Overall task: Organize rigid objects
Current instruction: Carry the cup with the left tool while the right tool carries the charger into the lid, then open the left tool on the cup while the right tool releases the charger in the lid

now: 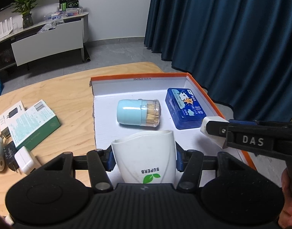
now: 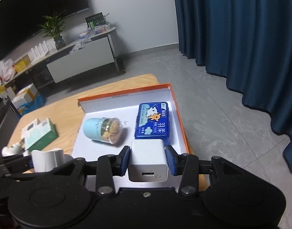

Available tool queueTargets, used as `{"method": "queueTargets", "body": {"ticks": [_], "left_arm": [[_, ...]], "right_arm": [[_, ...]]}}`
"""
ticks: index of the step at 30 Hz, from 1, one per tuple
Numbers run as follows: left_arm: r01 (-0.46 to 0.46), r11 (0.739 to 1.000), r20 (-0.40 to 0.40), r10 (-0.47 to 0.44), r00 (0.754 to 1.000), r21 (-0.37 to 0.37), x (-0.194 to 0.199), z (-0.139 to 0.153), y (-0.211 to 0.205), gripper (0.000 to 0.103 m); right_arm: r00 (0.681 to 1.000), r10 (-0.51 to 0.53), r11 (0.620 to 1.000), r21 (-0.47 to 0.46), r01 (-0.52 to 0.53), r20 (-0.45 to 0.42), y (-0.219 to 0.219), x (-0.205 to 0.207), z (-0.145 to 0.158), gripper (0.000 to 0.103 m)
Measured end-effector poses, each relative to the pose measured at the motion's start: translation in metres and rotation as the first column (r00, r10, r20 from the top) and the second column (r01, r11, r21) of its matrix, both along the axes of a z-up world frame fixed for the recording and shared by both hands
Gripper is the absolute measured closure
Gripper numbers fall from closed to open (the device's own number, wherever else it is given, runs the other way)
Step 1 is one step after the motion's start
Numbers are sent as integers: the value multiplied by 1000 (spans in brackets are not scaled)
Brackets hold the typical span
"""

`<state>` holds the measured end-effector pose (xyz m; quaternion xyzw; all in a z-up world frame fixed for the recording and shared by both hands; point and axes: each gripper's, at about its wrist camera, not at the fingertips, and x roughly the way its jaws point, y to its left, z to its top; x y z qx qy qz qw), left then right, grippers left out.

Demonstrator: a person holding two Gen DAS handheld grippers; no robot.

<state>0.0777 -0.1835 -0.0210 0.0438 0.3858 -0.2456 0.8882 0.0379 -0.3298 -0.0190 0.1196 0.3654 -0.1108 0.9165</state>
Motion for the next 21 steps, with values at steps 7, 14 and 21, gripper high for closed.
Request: {"method": "queueTargets", "body": {"ticks": [7, 14, 21], "left_arm": [[13, 1000, -10, -13, 1000, 10, 5, -6, -9, 46], [39, 999, -17, -39, 999, 5, 7, -11, -19, 46], [54, 997, -20, -55, 998, -60, 2, -4, -10, 24]], "right_arm": [[999, -12, 1000, 5, 11, 46, -5, -3, 2, 40], [995, -47, 999, 14, 45, 89, -10, -15, 16, 39], [992, -63, 998, 22, 61, 106, -8, -19, 23, 36]]}}
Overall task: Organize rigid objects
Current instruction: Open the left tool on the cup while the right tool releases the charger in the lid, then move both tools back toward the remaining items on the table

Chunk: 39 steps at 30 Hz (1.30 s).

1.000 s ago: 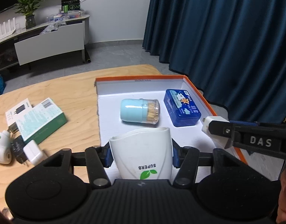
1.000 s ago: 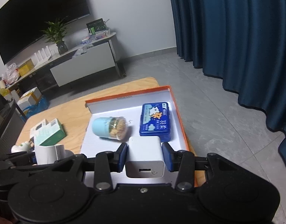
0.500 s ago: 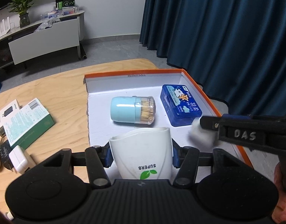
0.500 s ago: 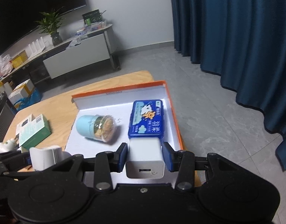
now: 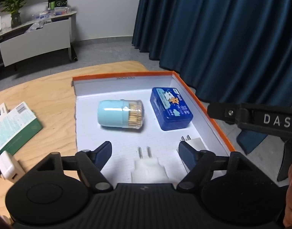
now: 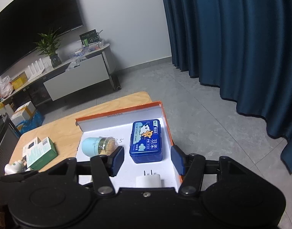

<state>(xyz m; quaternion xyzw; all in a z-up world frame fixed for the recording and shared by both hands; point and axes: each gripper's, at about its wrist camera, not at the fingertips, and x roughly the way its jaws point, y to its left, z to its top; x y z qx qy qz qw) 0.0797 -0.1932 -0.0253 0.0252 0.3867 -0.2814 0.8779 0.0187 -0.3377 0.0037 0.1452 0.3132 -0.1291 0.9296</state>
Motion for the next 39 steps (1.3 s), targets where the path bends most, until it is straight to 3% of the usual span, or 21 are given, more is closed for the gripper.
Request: {"method": "queueTargets", "body": {"ticks": [9, 20, 39], "left_arm": [[-100, 995, 25, 100, 995, 19, -1, 20, 32, 17], [-192, 980, 65, 189, 980, 50, -6, 36, 61, 2], [-311, 949, 69, 308, 949, 54, -3, 39, 116, 2]], "right_arm": [[998, 52, 999, -16, -51, 19, 25, -2, 9, 26], [994, 101, 994, -43, -100, 29, 54, -1, 19, 25], [974, 227, 971, -74, -226, 2, 110, 20, 21, 25]]}}
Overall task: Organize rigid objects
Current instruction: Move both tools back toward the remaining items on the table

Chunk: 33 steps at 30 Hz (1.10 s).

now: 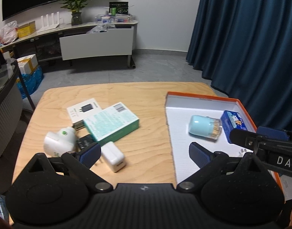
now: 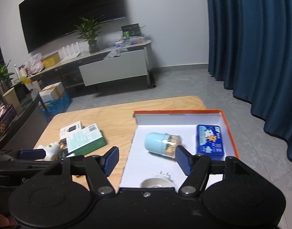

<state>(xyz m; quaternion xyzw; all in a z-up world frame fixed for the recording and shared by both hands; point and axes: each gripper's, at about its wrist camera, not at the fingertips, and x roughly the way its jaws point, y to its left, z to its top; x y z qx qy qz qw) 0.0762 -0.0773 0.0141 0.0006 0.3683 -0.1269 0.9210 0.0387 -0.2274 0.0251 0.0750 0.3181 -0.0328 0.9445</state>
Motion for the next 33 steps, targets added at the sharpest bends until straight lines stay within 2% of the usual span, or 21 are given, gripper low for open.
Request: {"method": "queueTargets", "body": {"ticks": [19, 33], "left_arm": [[-94, 996, 12, 94, 996, 1, 7, -1, 51, 2], [-130, 991, 5, 130, 992, -23, 5, -17, 92, 1]], "right_arm": [[993, 115, 993, 6, -115, -17, 53, 27, -4, 25], [976, 215, 976, 42, -214, -43, 86, 39, -21, 25]]}}
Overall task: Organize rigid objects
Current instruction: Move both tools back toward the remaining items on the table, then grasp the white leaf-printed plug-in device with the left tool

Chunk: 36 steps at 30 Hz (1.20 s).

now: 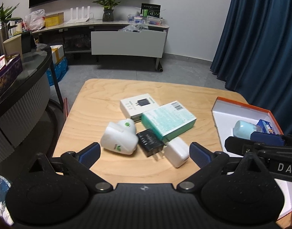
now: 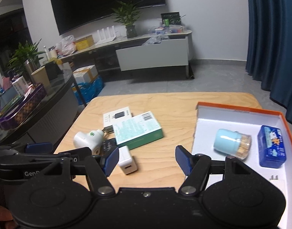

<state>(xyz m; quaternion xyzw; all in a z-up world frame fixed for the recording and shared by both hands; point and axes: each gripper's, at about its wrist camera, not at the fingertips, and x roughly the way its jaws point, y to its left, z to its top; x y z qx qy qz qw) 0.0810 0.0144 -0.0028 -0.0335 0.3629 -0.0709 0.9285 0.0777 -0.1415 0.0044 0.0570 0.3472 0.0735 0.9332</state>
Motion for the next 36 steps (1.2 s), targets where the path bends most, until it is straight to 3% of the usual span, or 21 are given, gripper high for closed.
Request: {"method": "queueTargets", "body": {"ticks": [5, 9, 21, 24, 28, 30, 32, 33, 36], "left_arm": [[-12, 1000, -37, 12, 999, -1, 7, -16, 14, 0], [-2, 998, -45, 5, 999, 63, 20, -27, 21, 0], [79, 985, -56, -71, 996, 155, 66, -51, 26, 0], [92, 975, -37, -86, 996, 203, 71, -56, 25, 0], [95, 974, 2, -97, 995, 208, 73, -60, 27, 0], [108, 974, 16, -113, 993, 198, 74, -62, 29, 5], [129, 975, 12, -134, 991, 179, 76, -64, 29, 27], [141, 977, 0, -143, 990, 162, 79, -65, 29, 32], [136, 981, -5, -137, 991, 140, 81, -64, 30, 37]], "right_arm": [[1000, 16, 1000, 9, -16, -18, 1, 0, -8, 25], [999, 9, 1000, 23, -9, -37, -3, 1, -16, 25], [998, -10, 999, 31, 12, -55, -14, 10, -27, 25], [998, -13, 999, 29, 15, -61, -15, 16, -30, 25], [998, 1, 1000, 22, 0, -69, -13, 28, -32, 25], [997, 22, 999, 31, -20, -78, -10, 37, -33, 24], [996, 43, 999, 32, -40, -81, -5, 47, -34, 23], [995, 52, 998, 30, -50, -82, -2, 52, -34, 23], [994, 54, 998, 27, -52, -96, 5, 68, -37, 23]]}}
